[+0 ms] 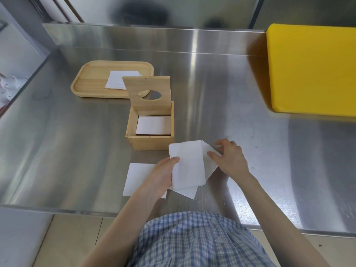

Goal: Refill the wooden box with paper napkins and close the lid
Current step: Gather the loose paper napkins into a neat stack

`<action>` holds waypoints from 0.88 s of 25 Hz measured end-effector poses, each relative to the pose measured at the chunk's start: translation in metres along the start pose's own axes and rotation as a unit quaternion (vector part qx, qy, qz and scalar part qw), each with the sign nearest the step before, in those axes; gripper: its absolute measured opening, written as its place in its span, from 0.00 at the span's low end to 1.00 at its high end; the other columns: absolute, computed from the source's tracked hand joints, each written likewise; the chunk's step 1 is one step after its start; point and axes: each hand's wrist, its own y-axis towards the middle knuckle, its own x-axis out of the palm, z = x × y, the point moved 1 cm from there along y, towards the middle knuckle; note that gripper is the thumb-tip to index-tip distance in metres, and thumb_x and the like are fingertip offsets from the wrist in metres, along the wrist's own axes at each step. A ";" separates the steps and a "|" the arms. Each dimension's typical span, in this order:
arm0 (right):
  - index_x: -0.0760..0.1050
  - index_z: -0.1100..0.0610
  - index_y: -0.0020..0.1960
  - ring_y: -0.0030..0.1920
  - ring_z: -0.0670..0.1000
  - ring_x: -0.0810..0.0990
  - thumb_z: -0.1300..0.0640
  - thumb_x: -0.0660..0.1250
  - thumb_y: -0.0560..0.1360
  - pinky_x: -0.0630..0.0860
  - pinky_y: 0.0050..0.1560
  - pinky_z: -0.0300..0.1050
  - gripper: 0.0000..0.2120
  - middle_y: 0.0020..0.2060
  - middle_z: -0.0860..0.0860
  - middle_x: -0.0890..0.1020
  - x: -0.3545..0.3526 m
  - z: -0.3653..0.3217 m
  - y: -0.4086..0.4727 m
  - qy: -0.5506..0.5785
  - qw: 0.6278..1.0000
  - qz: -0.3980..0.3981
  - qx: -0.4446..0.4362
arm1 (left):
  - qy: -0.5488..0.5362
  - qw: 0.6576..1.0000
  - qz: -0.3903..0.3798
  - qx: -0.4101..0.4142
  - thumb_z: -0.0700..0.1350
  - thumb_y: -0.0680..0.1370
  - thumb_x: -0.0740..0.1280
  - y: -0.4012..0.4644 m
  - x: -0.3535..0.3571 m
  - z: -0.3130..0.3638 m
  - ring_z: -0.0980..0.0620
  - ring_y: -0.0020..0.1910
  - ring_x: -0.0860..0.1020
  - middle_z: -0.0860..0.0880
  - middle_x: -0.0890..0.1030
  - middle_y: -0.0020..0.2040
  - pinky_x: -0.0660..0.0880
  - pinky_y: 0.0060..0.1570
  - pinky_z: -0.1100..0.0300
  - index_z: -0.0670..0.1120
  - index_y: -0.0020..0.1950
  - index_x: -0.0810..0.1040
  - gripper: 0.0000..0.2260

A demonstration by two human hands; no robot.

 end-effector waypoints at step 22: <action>0.74 0.57 0.55 0.45 0.49 0.73 0.61 0.69 0.72 0.70 0.38 0.27 0.12 0.46 0.48 0.76 -0.020 0.000 -0.011 0.247 0.967 0.064 0.002 | -0.071 0.997 -0.022 -0.011 0.43 0.81 0.57 -0.001 -0.007 -0.005 0.45 0.51 0.76 0.44 0.77 0.53 0.73 0.46 0.53 0.43 0.59 0.68 0.08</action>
